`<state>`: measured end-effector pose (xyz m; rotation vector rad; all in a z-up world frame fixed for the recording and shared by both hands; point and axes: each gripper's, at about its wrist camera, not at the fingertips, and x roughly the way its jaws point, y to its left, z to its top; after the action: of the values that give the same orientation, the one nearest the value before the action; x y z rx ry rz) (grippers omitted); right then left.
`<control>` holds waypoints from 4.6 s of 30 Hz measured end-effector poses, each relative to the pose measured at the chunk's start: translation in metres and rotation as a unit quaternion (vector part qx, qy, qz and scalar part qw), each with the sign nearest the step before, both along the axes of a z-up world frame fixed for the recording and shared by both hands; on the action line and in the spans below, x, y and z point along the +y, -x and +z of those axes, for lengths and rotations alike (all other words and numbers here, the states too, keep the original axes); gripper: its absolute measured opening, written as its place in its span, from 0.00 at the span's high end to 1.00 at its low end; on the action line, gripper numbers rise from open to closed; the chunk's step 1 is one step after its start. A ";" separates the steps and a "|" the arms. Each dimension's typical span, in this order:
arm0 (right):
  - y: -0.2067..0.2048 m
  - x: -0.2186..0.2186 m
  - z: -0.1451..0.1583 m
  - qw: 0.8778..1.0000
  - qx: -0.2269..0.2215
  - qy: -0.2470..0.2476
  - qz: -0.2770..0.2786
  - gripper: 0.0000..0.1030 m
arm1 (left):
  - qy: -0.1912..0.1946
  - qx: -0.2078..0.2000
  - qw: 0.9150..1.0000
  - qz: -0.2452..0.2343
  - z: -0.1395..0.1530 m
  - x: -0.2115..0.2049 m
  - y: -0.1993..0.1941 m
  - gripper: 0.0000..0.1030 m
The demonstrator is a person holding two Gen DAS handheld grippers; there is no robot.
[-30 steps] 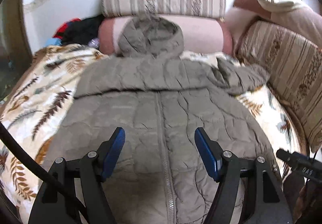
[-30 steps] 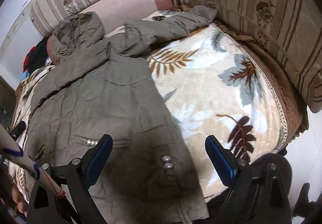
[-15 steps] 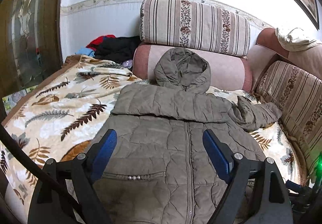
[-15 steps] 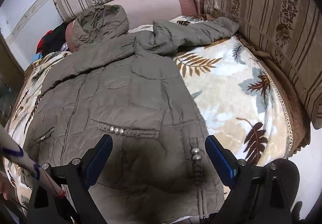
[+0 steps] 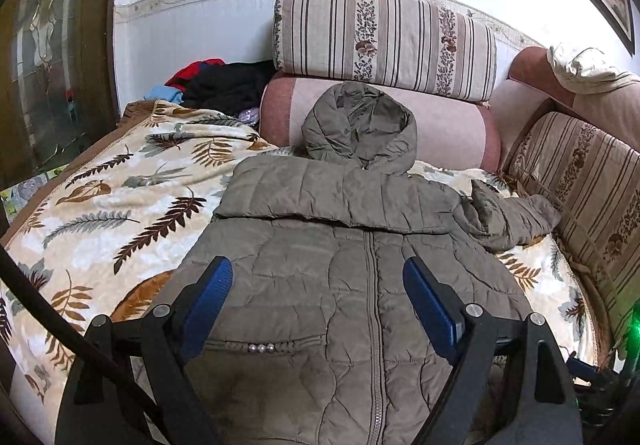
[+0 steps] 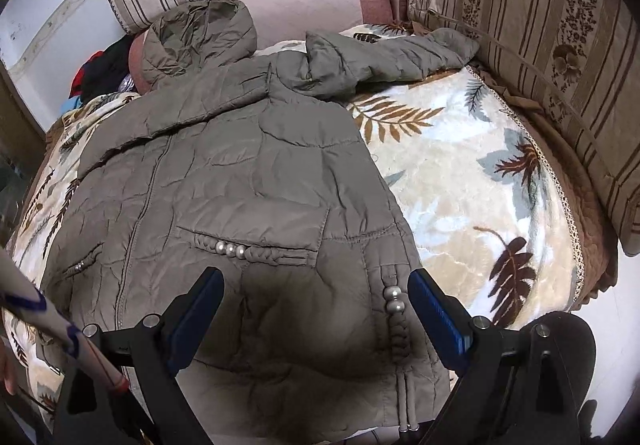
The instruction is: Fold large clothes
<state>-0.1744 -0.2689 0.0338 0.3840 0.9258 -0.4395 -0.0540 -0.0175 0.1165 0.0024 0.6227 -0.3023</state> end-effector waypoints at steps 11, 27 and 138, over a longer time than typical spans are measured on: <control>0.000 -0.008 -0.011 1.000 -0.001 -0.018 -0.003 0.07 | -0.025 -0.002 1.000 -0.005 -0.003 -0.013 0.001 0.16; -0.001 -0.038 -0.043 0.999 -0.026 -0.043 0.001 0.07 | -0.105 0.015 0.994 -0.032 -0.016 -0.082 0.003 0.16; -0.401 0.173 0.005 0.947 -0.003 -0.027 0.321 0.64 | 0.045 0.019 0.998 0.042 -0.093 0.053 -0.097 0.16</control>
<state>0.2267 -0.0961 0.0385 0.1150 0.9990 0.1865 0.0430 0.0358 0.0240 -0.1157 0.6454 -0.2487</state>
